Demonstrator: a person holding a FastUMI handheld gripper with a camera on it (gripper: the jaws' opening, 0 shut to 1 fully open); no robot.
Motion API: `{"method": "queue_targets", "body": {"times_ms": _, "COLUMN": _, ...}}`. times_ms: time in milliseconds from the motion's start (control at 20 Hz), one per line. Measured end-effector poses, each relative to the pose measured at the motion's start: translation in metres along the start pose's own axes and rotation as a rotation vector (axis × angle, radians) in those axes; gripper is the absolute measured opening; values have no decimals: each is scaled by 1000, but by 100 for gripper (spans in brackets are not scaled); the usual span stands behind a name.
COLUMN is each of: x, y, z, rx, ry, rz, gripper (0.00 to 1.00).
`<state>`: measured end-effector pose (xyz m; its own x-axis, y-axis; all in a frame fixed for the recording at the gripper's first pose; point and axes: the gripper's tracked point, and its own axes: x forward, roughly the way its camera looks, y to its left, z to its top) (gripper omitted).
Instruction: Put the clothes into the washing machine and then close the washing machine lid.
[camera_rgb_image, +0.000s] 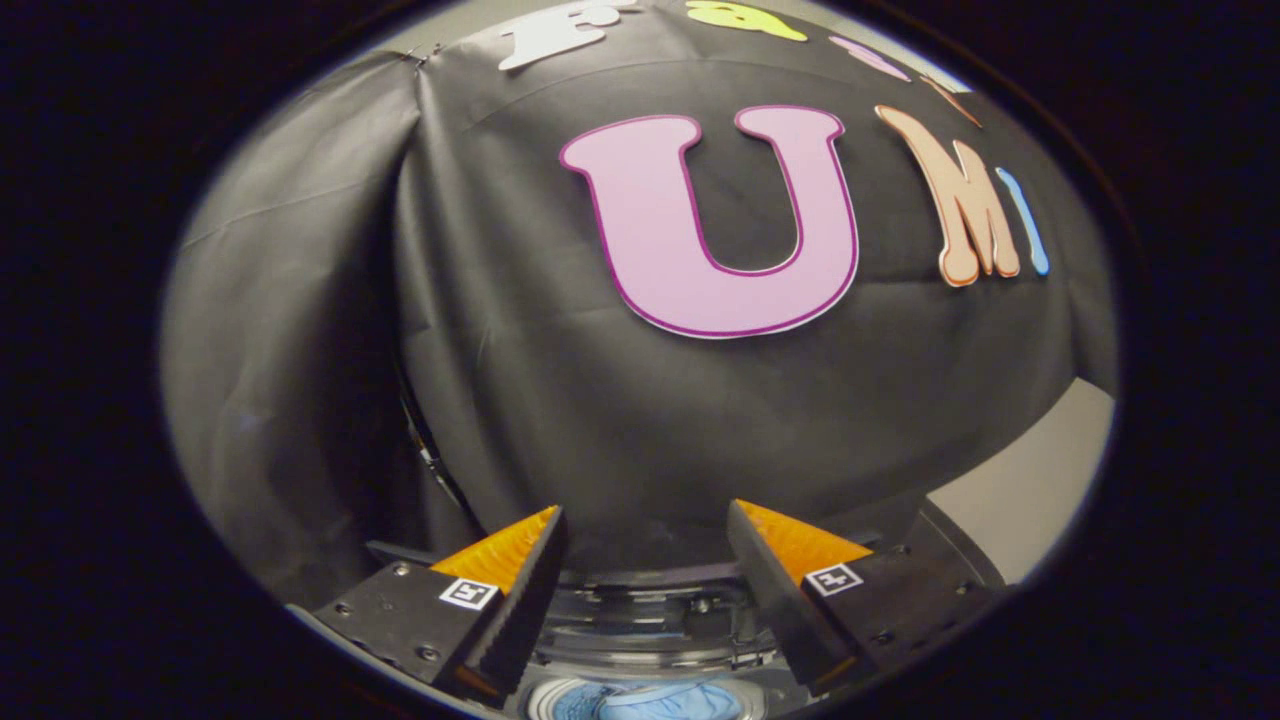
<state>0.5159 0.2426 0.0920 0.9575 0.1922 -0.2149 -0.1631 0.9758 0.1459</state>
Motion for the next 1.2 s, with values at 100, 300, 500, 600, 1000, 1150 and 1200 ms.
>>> {"method": "queue_targets", "body": {"times_ms": 100, "x": 14, "y": -1, "z": -5, "rx": -25, "ry": -10, "rz": -15, "gripper": 96}}
{"method": "queue_targets", "body": {"times_ms": 300, "x": 29, "y": -1, "z": -13, "rx": -99, "ry": -36, "rz": -54, "gripper": 96}}
{"method": "queue_targets", "body": {"times_ms": 500, "x": 30, "y": -2, "z": -22, "rx": -96, "ry": -50, "rz": -70, "gripper": 96}}
{"method": "queue_targets", "body": {"times_ms": 600, "x": 29, "y": -1, "z": -20, "rx": -97, "ry": -64, "rz": -58, "gripper": 96}}
{"method": "queue_targets", "body": {"times_ms": 1000, "x": 2, "y": -3, "z": -24, "rx": -99, "ry": -93, "rz": -31, "gripper": 96}}
{"method": "queue_targets", "body": {"times_ms": 1150, "x": -8, "y": -3, "z": -27, "rx": -103, "ry": -95, "rz": -37, "gripper": 95}}
{"method": "queue_targets", "body": {"times_ms": 1200, "x": -13, "y": -2, "z": -28, "rx": -100, "ry": -96, "rz": -38, "gripper": 95}}
